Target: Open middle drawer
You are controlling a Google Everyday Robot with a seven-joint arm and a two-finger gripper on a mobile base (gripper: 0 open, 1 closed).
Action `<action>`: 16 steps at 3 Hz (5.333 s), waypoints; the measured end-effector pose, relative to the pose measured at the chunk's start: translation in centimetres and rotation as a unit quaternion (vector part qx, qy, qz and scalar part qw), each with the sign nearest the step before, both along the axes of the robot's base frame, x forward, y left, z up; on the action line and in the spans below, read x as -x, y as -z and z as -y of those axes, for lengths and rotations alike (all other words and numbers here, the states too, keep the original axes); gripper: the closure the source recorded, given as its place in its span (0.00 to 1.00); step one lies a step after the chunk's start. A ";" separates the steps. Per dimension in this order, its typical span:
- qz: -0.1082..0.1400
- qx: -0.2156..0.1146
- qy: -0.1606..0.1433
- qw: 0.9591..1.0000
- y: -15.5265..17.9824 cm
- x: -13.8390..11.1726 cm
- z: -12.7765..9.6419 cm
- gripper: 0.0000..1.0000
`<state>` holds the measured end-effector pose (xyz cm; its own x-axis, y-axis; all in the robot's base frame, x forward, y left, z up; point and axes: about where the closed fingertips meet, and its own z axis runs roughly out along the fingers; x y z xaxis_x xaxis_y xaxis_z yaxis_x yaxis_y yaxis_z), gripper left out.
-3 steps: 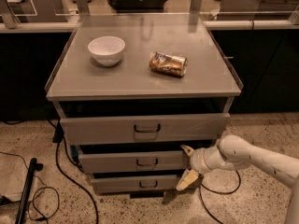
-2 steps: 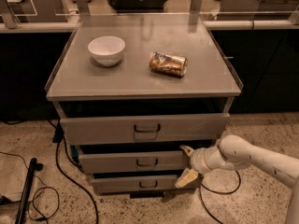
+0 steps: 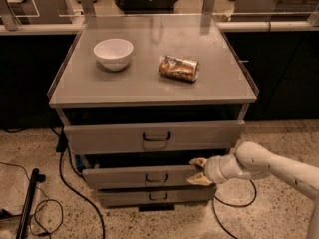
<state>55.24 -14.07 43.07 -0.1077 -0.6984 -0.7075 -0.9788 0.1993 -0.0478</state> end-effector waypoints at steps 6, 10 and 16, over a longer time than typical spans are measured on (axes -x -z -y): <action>0.000 0.000 0.000 1.000 -0.6 0.1 0.3 0.39; 0.000 -0.046 -0.001 0.999 0.6 5.8 2.3 0.41; -0.025 -0.039 -0.013 0.999 1.9 12.2 2.9 0.00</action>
Offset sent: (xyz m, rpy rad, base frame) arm -0.1459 -0.0898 -0.0101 0.0697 -0.0638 -0.0873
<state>43.07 -16.97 41.21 -0.1275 -0.6438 -0.7545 -0.9844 0.1750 0.0170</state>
